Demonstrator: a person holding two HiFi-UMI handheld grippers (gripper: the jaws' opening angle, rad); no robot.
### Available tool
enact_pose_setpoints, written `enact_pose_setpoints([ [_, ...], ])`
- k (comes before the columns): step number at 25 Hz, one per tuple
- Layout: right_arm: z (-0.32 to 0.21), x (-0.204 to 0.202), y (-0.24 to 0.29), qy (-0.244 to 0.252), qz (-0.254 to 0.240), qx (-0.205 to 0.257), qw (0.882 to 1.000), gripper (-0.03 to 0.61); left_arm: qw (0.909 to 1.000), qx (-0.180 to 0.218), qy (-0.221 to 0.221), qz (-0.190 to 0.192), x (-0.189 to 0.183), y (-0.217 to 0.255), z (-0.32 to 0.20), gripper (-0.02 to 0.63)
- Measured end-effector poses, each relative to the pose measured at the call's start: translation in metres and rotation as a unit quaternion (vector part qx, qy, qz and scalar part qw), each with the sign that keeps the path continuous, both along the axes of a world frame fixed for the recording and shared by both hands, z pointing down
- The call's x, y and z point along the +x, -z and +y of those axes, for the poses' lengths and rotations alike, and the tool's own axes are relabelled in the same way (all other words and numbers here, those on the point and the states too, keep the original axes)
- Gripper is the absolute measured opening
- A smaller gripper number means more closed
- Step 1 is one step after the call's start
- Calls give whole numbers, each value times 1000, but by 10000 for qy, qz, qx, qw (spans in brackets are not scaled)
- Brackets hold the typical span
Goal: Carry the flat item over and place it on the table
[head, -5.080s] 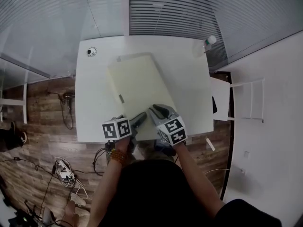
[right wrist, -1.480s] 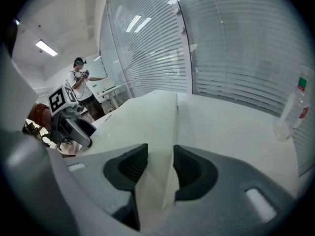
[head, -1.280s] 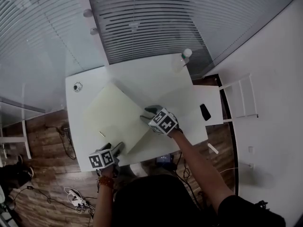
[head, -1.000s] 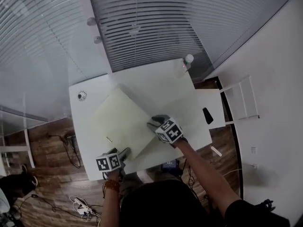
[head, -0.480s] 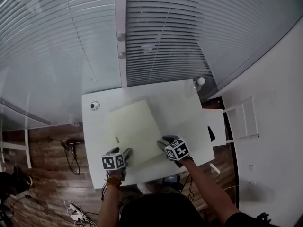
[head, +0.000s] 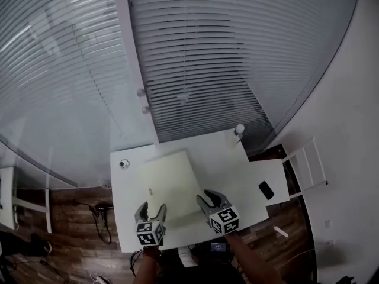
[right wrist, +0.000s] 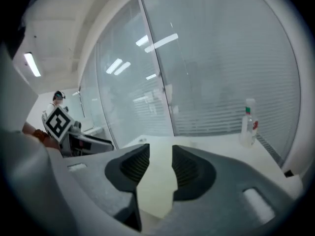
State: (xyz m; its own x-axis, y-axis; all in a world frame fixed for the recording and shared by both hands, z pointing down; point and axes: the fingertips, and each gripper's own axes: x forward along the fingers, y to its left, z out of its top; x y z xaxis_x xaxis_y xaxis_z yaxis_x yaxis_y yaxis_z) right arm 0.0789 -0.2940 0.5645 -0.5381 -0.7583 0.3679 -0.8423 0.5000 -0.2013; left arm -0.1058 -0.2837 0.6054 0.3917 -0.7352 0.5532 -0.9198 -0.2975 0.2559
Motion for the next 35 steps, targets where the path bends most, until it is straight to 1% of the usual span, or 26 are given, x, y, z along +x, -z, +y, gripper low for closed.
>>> enact_pose_setpoints([
  [2,0,-13,39,264,-468,625,9966,66,9984,499,18,-245,17,31,-2,305],
  [3,2,-21,53,433,-614,831,9937,64,9972,678,57,-311,23,45,0,304],
  [4,5,-29,65,602,-668,989,9910,64,9960,820,100,-338,28,58,5,304],
  [6,15,-37,83,824,-603,1256,9868,57,9929,1129,112,-357,38,85,20,296],
  [8,30,-32,103,752,-519,1515,9842,5,9862,1579,-2,-491,48,114,39,283],
  [9,35,-26,113,640,-449,1658,9831,2,9814,1817,-71,-611,53,128,46,218],
  [10,40,-18,122,527,-333,1801,9817,2,9768,2010,-151,-730,59,139,51,133],
  [11,44,-10,129,446,-183,1922,9802,2,9730,2147,-249,-808,65,145,57,97],
  [12,51,-5,133,407,-34,2006,9788,2,9702,2247,-346,-838,70,148,63,77],
  [13,58,-3,136,405,87,2064,9776,2,9680,2327,-409,-846,73,151,69,65],
  [16,79,-7,143,464,296,2183,9743,2,9624,2542,-424,-858,74,164,83,63],
  [20,123,-17,150,520,327,2180,9740,2,9551,2767,-510,-925,78,174,124,63],
  [23,158,-30,159,542,584,2288,9702,0,9427,3055,-668,-1161,79,182,158,63],
  [25,178,-32,166,384,770,2392,9671,0,9343,3253,-778,-1236,83,188,184,63],
  [26,188,-32,168,277,847,2423,9661,0,9321,3316,-806,-1214,84,190,197,63],
  [28,208,-33,171,40,987,2429,9650,0,9306,3382,-808,-1146,81,194,223,63],
  [30,230,-35,172,-160,1138,2399,9640,0,9285,3426,-824,-1171,74,197,247,63],
  [32,251,-39,170,-165,1215,2372,9637,0,9267,3449,-876,-1211,72,197,265,63],
  [35,276,-45,165,-85,1317,2325,9636,0,9281,3451,-864,-1098,67,196,284,63],
])
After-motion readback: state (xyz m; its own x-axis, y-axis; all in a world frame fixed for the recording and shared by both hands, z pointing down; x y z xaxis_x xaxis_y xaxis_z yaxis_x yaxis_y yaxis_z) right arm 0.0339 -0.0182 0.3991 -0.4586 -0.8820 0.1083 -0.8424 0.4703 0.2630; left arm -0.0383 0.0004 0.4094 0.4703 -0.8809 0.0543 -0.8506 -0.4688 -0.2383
